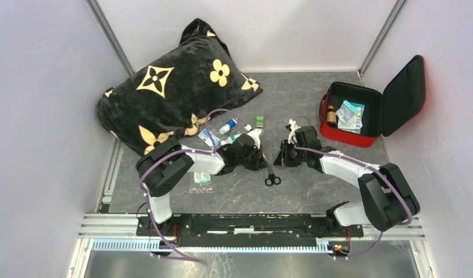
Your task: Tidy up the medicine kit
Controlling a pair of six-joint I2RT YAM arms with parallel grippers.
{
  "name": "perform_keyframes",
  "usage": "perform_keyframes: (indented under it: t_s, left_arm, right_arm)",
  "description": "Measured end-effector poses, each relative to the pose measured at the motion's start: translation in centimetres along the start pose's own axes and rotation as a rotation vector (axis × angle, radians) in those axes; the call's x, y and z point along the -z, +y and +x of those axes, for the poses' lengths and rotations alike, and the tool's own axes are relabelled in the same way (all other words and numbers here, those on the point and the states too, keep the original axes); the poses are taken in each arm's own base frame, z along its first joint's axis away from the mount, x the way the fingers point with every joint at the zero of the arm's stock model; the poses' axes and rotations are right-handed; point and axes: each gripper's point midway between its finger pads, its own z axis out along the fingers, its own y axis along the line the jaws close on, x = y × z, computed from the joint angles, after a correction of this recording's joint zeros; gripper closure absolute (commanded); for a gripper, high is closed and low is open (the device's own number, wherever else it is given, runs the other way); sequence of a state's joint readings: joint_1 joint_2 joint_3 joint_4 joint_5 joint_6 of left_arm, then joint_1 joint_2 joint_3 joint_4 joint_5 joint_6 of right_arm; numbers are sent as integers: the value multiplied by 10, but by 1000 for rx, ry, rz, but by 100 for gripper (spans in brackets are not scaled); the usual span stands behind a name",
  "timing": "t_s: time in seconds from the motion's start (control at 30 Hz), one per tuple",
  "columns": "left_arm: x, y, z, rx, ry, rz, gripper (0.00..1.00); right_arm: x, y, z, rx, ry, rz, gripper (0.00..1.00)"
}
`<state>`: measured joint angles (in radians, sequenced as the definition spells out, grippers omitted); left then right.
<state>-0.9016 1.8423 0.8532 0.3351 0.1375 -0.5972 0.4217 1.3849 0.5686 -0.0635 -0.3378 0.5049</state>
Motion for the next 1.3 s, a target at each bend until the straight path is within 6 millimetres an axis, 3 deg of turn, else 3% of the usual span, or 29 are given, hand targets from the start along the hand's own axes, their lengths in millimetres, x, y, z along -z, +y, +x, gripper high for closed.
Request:
perform_keyframes:
  t_s: [0.27, 0.43, 0.77, 1.3]
  left_arm:
    - [8, 4, 2, 1, 17, -43, 97]
    - [24, 6, 17, -11, 59, -79, 98]
    - [30, -26, 50, -92, 140, -49, 98]
    - [24, -25, 47, -97, 118, -59, 98]
  right_arm:
    - [20, -18, -1, 24, -64, 101, 52]
    - [23, -29, 26, 12, -36, 103, 52]
    - [19, -15, 33, 6, -41, -5, 57]
    - [11, 25, 64, -83, 97, -301, 59]
